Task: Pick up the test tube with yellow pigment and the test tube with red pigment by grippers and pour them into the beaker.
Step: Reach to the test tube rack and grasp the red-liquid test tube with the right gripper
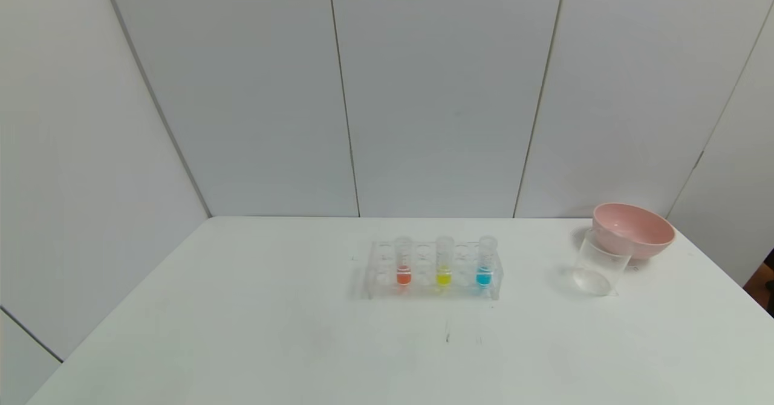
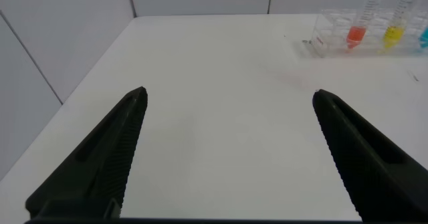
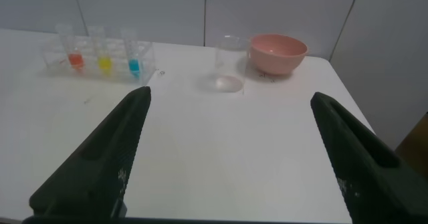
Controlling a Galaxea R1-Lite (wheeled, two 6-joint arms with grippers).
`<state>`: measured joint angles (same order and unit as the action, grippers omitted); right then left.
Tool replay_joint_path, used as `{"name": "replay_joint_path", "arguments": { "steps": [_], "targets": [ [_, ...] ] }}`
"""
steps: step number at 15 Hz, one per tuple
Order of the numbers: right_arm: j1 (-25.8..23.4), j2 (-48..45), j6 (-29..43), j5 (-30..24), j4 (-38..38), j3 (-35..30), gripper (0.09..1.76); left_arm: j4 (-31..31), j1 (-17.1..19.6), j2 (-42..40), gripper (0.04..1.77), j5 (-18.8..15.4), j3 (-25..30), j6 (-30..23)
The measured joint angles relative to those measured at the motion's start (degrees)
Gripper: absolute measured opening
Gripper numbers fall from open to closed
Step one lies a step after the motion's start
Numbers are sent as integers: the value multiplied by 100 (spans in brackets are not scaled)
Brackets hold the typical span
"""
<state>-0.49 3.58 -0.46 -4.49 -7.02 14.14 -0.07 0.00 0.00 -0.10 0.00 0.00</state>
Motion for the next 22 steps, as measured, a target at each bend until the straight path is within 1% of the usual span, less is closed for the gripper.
{"name": "replay_joint_path", "arguments": {
  "steps": [3, 6, 8, 9, 10, 11, 12, 14, 16, 18, 20, 22],
  "targets": [
    [7, 992, 246, -145, -173, 1204, 171, 0, 0, 0, 176, 0, 0, 0],
    [111, 2455, 605, -205, -80, 2416, 171, 0, 0, 0, 176, 0, 0, 0],
    [305, 3434, 801, -178, 119, 3061, 171, 0, 0, 0, 176, 0, 0, 0],
    [458, 3869, 858, -71, 257, 3290, 171, 0, 0, 0, 176, 0, 0, 0],
    [729, 4302, 905, 178, 464, 3467, 171, 0, 0, 0, 176, 0, 0, 0],
    [1068, 4660, 952, 563, 675, 3552, 171, 0, 0, 0, 176, 0, 0, 0],
    [1463, 4973, 1040, 1042, 877, 3596, 171, 0, 0, 0, 176, 0, 0, 0],
    [2408, 5482, 1284, 2036, 1250, 3541, 171, 0, 0, 0, 176, 0, 0, 0],
    [3424, 5865, 1496, 2900, 1734, 3301, 171, 0, 0, 0, 176, 0, 0, 0],
    [4326, 6267, 1585, 3658, 2492, 2925, 171, 0, 0, 0, 176, 0, 0, 0],
    [5052, 6822, 1619, 4379, 3384, 2547, 171, 0, 0, 0, 176, 0, 0, 0],
    [5622, 7441, 1631, 4843, 4205, 2252, 171, 0, 0, 0, 176, 0, 0, 0]
  ]
}}
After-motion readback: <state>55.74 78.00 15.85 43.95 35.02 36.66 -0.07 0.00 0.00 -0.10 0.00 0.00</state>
